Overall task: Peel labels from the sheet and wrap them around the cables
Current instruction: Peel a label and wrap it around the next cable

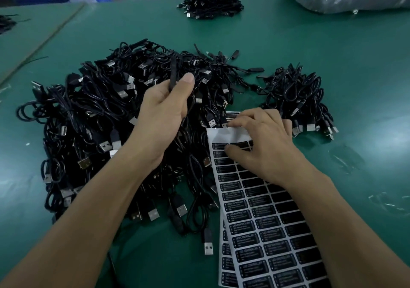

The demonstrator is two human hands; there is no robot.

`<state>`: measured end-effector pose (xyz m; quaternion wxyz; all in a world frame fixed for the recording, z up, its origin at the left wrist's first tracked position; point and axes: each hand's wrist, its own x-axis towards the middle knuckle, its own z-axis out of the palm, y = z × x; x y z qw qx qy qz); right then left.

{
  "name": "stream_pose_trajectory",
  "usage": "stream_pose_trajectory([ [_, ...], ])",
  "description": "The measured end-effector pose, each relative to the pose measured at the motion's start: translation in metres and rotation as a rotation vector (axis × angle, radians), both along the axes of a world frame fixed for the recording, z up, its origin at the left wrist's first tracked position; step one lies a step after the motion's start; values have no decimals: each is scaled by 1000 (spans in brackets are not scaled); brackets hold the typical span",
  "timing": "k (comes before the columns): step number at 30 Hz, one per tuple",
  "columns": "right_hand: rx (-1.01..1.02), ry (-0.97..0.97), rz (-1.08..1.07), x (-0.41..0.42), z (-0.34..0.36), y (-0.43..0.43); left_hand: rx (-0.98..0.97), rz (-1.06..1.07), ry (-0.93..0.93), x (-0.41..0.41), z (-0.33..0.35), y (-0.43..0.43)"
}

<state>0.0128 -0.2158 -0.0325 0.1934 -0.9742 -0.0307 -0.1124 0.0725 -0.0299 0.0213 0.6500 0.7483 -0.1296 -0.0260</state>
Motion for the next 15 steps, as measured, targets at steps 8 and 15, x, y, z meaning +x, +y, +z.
stream_pose_trajectory([
  [8,499,-141,-52,1,12,-3,64,-188,77,3,-4,4],
  [15,789,-150,21,3,13,-5,241,-147,-11,1,-15,1],
])
